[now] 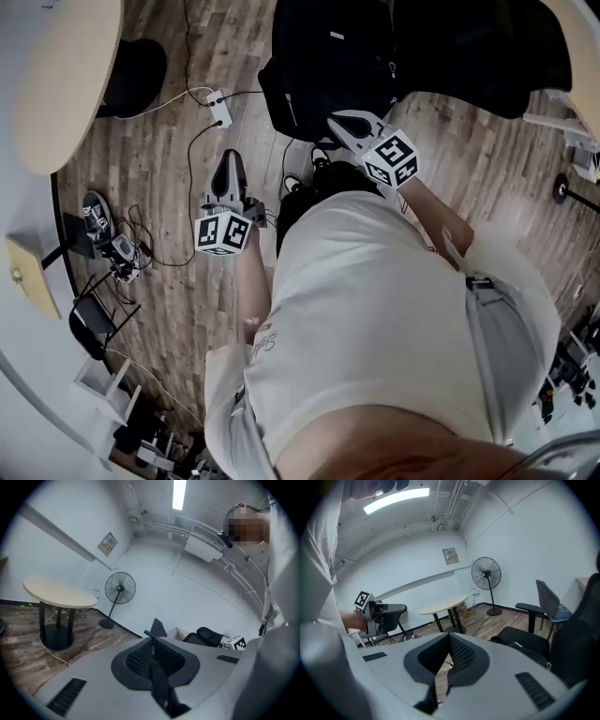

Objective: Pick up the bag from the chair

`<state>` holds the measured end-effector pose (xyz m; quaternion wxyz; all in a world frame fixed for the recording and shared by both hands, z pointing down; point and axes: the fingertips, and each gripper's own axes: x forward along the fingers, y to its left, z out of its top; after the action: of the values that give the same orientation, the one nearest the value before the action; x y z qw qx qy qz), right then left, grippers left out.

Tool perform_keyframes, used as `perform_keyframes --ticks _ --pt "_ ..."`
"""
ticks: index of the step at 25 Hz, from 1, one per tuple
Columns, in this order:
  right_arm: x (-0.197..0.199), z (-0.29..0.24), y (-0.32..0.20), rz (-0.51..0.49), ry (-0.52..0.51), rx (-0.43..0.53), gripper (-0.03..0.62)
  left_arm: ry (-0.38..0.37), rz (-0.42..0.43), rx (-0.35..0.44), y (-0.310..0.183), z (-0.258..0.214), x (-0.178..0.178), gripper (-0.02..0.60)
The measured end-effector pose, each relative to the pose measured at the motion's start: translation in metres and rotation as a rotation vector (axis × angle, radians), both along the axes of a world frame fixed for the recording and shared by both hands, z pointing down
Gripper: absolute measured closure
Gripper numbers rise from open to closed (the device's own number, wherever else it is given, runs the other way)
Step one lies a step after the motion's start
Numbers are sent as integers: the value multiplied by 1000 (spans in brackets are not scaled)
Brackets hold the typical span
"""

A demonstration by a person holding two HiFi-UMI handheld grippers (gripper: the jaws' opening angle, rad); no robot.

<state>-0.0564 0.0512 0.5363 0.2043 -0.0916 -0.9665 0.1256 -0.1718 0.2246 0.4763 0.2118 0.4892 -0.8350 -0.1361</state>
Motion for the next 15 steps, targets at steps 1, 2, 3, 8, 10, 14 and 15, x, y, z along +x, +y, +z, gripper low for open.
perform_keyframes --ticks 1,2,3,8,10,14,15 --pt "2 0 -7 26 2 4 600 -1 35 -8 -11 1 -1 551" --pt "5 1 -13 53 5 6 599 -4 71 -19 -20 3 0 551" --pt "8 1 -18 81 8 4 600 -11 109 -33 -29 4 1 551" --pt "13 1 -34 213 21 11 599 -64 337 -108 -66 20 2 551" --pt "17 0 -36 272 31 35 600 -53 428 -120 -76 33 3 551" --pt "33 -2 -41 389 76 68 599 -12 567 -131 -88 53 0 551" --pt "36 -1 -44 416 87 75 599 -11 596 -133 -92 57 -3 551"
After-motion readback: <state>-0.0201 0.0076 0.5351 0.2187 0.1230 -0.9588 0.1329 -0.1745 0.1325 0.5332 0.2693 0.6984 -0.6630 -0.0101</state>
